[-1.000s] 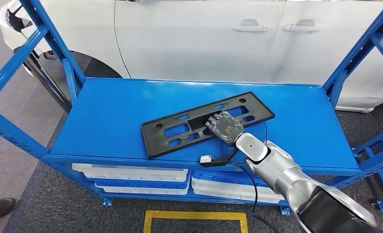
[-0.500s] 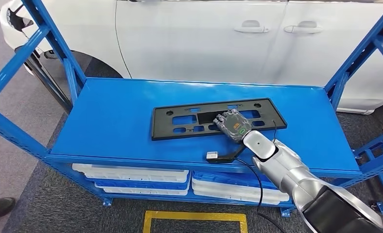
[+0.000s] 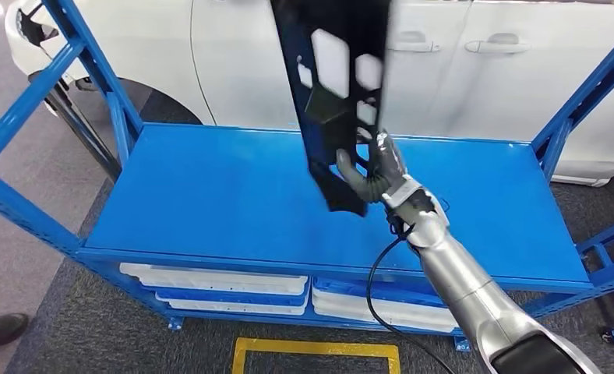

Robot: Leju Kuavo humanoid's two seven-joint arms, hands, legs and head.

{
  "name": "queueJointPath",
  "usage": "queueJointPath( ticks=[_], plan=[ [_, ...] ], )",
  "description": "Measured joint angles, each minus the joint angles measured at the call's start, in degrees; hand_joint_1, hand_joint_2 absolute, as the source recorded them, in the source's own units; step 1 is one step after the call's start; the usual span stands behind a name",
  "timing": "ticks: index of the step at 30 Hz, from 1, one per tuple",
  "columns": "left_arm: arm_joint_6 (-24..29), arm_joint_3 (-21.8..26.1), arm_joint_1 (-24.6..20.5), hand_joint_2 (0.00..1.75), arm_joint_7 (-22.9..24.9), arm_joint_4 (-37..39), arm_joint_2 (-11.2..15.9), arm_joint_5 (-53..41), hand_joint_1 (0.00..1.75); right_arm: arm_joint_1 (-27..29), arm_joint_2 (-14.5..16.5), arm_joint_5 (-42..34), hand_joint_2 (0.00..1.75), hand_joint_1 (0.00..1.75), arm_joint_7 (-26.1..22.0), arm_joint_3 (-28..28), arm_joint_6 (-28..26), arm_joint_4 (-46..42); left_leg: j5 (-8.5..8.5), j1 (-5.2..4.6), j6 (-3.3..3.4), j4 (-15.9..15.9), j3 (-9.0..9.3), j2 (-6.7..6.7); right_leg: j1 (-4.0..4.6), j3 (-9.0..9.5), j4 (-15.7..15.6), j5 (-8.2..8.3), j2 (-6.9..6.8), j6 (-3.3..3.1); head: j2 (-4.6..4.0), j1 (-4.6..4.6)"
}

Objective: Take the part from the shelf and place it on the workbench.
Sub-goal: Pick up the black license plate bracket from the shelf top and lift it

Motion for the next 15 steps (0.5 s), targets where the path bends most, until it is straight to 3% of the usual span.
queueJointPath(
  ticks=[2,4,7,8,9,10,13,15],
  plan=[
    [0.1,0.0,0.2,1.75,-0.1,0.0,0.3,0.3,0.0,2.3,0.4,-8.4,1.75,1.75,-0.3,-2.1,6.3,-8.6,-0.32,0.07,-0.57,0.1,-0.03,0.49,-0.14,0.08,-0.5,0.03,0.58,-0.39,0.0,-0.01],
    [0.1,0.1,0.4,1.75,-0.8,0.0,0.4,0.5,0.0,4.8,0.2,-14.6,1.75,1.75,-0.3,-3.9,11.7,-16.5,-2.37,0.2,-1.25,2.7,-0.82,0.72,-0.35,0.48,-0.9,0.16,0.8,-0.95,0.01,-0.01],
    [0.0,0.1,0.6,1.75,-2.3,0.0,0.6,0.6,0.0,8.5,-0.4,-19.7,1.75,1.75,-0.2,-5.0,17.8,-25.7,-7.97,0.61,-1.99,13.5,-5.25,0.86,-0.31,0.8,-1.0,0.08,1.22,-1.42,0.0,-0.01],
    [-0.1,0.1,0.7,1.75,-2.6,0.0,0.6,0.7,0.0,9.8,-0.5,-20.5,1.75,1.75,-0.3,-5.0,19.2,-27.8,-8.73,0.74,-2.12,16.0,-6.36,0.89,-0.29,0.83,-1.0,0.05,1.5,-1.43,0.0,-0.01],
    [-0.2,0.1,0.8,1.75,-2.8,0.0,0.6,0.7,0.0,11.1,-0.5,-20.9,1.75,1.75,-0.4,-5.0,20.3,-29.5,-8.35,0.86,-2.21,16.4,-6.46,0.9,-0.29,0.85,-0.9,0.03,1.82,-1.41,0.0,-0.01],
    [-0.4,0.1,0.8,1.75,-3.0,0.0,0.7,0.7,0.0,12.2,-0.5,-21.1,1.75,1.75,-0.5,-4.9,21.0,-31.1,-6.91,0.99,-2.25,14.4,-5.4,0.9,-0.31,0.89,-0.8,0.0,2.18,-1.36,0.0,-0.01],
    [-0.7,0.1,0.8,1.75,-2.7,0.0,1.0,0.7,0.0,13.8,-0.6,-20.4,1.75,1.75,-0.7,-4.7,20.6,-34.6,-2.08,1.2,-1.96,2.9,0.54,0.51,-0.27,0.95,-0.5,-0.01,3.19,-0.84,0.0,-0.01],
    [-0.6,0.1,0.6,1.75,-2.1,0.0,1.2,0.7,0.0,14.3,-0.6,-19.5,1.75,1.75,-0.6,-4.5,19.0,-36.0,-1.56,0.92,-1.41,0.4,1.7,0.32,-0.29,0.76,-0.5,0.25,3.64,-0.19,0.0,-0.01]
  ],
)
